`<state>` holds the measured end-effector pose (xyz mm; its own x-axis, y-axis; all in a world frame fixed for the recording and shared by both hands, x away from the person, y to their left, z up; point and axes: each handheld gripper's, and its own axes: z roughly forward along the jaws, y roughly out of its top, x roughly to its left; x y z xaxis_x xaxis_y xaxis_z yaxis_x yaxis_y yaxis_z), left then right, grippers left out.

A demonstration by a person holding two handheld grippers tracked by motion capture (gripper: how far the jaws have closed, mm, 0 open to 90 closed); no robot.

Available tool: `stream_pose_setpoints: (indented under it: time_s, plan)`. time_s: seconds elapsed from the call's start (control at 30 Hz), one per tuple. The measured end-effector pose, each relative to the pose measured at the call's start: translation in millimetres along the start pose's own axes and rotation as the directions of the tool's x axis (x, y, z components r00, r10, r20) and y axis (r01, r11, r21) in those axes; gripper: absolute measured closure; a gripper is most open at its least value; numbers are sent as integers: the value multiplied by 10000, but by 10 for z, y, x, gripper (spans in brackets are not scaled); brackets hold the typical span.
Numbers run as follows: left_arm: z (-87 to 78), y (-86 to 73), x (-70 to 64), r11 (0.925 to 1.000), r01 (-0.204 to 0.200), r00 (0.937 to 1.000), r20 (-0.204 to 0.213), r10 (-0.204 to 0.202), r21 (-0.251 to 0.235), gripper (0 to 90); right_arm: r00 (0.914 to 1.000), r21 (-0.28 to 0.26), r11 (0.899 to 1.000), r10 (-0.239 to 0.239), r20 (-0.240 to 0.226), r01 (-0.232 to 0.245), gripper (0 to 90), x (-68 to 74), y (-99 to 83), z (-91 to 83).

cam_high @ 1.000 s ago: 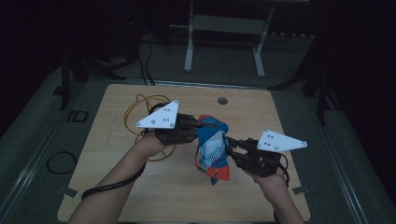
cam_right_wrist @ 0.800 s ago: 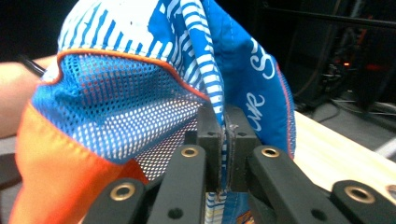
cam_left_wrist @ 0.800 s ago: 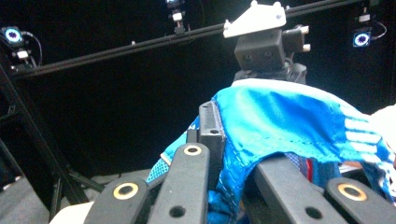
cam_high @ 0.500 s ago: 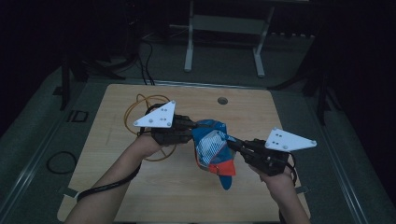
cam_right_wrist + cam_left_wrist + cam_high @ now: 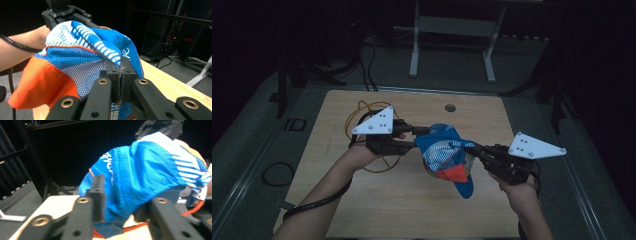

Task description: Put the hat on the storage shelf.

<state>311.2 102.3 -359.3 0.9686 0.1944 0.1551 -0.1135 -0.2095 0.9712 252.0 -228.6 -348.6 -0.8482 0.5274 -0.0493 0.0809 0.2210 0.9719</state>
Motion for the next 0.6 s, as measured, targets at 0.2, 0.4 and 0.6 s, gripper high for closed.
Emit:
stream_pose_setpoints:
  time_s: [0.2, 0.4, 0.6]
  plan:
    - [-61, 82, -11, 9923, 1229, 9922, -184, -1232, -154, 428, 9999, 122, 9999, 46, -157, -45, 885, 14, -23, 62]
    - [-51, 146, -126, 9936, 844, 9944, -701, -792, 745, 246, 9998, 128, 9999, 37, -175, -35, 885, -3, -21, 76]
    - [-19, 92, -192, 9832, 296, 9856, -1691, 13, 1802, 148, 9997, 61, 10000, 77, -239, -76, 885, 2, 1, 54]
